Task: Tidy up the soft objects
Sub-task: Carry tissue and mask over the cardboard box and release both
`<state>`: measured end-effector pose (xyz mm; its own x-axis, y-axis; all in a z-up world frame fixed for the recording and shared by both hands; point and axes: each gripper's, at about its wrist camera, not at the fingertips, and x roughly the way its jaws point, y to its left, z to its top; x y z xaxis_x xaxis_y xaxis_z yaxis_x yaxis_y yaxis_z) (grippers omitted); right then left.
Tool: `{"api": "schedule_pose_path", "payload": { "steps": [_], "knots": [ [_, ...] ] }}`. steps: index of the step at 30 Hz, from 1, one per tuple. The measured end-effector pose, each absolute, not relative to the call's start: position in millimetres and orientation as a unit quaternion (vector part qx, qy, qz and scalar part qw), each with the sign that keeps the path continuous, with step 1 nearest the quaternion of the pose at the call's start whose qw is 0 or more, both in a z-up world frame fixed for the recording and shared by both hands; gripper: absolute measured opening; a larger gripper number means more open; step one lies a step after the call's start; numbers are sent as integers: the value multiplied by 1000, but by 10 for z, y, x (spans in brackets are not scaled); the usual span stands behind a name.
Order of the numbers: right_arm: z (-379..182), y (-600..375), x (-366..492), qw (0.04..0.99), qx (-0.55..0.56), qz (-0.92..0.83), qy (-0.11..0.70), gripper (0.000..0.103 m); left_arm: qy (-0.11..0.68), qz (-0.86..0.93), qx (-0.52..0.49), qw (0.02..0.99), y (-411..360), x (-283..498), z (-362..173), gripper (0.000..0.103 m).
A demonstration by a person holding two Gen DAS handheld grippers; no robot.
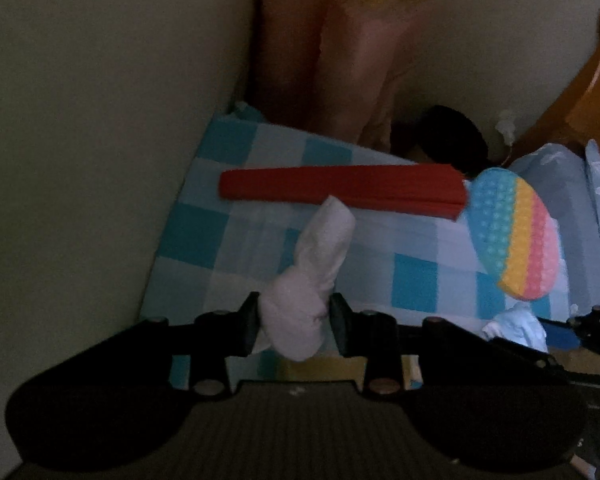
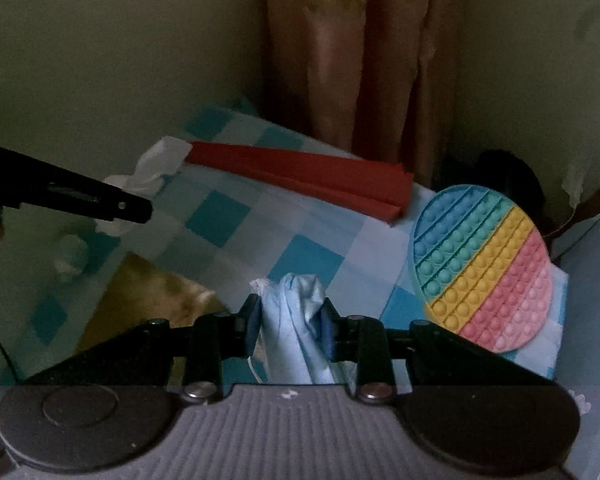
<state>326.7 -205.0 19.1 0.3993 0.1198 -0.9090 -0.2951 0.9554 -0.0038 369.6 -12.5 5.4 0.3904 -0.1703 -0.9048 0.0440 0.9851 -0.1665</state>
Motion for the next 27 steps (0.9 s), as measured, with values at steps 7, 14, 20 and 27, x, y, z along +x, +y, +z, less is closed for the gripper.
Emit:
{"api": "schedule_pose_path", "payload": {
  "steps": [7, 14, 20, 27],
  "knots": [
    [624, -2165, 2679, 851, -69, 122, 506, 35, 527, -84, -43, 845, -215, 3256, 395, 35],
    [870, -2494, 2064, 857, -48, 99, 504, 35, 516, -125, -17, 847, -435, 2689, 561, 35],
    [862, -2822, 1625, 859, -50, 70, 504, 35, 510, -175, 1, 842, -700, 2274, 638, 35],
    [574, -3249, 1302, 852, -40, 39, 520, 35, 497, -234, 27, 835, -1112, 1895, 716, 35]
  ]
}}
